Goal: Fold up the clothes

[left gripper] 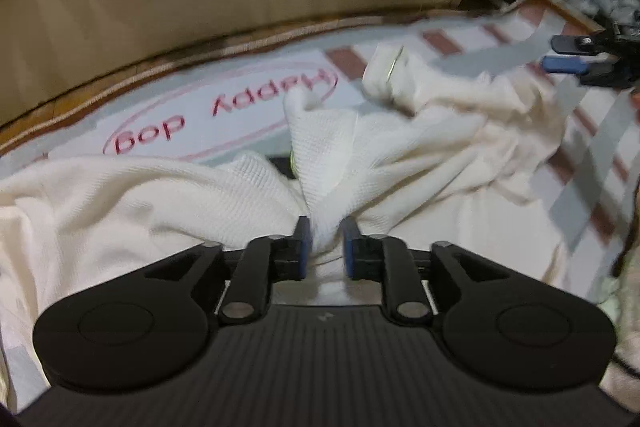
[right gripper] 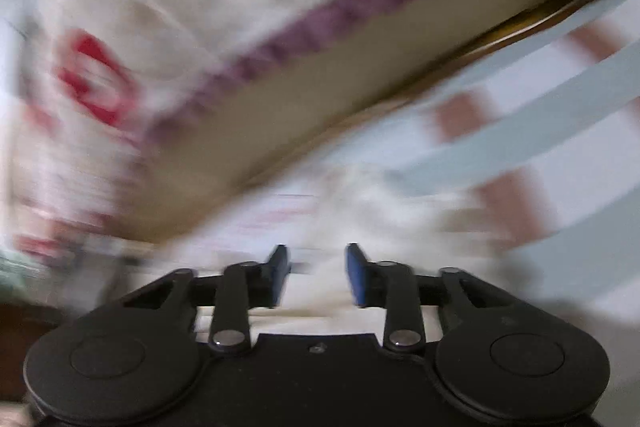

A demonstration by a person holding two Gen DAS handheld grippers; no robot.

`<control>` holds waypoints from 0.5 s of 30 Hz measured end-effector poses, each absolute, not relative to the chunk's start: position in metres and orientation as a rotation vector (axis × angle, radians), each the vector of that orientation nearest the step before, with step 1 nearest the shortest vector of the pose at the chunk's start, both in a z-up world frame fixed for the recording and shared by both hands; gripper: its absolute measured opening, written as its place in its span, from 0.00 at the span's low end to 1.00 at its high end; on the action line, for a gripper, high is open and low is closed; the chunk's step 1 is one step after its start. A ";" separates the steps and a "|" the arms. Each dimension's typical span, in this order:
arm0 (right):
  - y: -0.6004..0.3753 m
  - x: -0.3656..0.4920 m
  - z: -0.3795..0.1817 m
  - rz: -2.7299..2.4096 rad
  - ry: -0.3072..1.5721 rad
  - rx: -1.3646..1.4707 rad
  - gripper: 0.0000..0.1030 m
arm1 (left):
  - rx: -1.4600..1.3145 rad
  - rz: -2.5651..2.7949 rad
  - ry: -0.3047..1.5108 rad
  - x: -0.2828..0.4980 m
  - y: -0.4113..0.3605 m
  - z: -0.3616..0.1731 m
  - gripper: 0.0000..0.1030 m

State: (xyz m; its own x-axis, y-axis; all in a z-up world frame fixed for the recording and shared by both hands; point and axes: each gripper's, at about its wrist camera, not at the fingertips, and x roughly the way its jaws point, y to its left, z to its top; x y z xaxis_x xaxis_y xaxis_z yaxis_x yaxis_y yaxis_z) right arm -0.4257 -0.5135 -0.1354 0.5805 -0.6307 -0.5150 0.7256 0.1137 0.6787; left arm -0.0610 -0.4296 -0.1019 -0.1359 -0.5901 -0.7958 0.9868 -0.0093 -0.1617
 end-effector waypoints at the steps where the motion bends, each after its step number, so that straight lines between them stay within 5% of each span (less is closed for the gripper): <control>1: -0.514 -0.430 -0.135 -0.921 0.024 1.088 0.44 | 0.594 -1.530 0.853 -0.057 -0.429 -0.095 0.26; 9: -0.583 -0.366 -0.144 -1.172 0.397 0.815 0.48 | 0.489 -1.518 0.832 -0.048 -0.494 -0.075 0.47; 15: -0.592 -0.338 -0.169 -1.163 0.652 0.625 0.63 | 0.451 -1.405 1.086 -0.052 -0.554 -0.130 0.53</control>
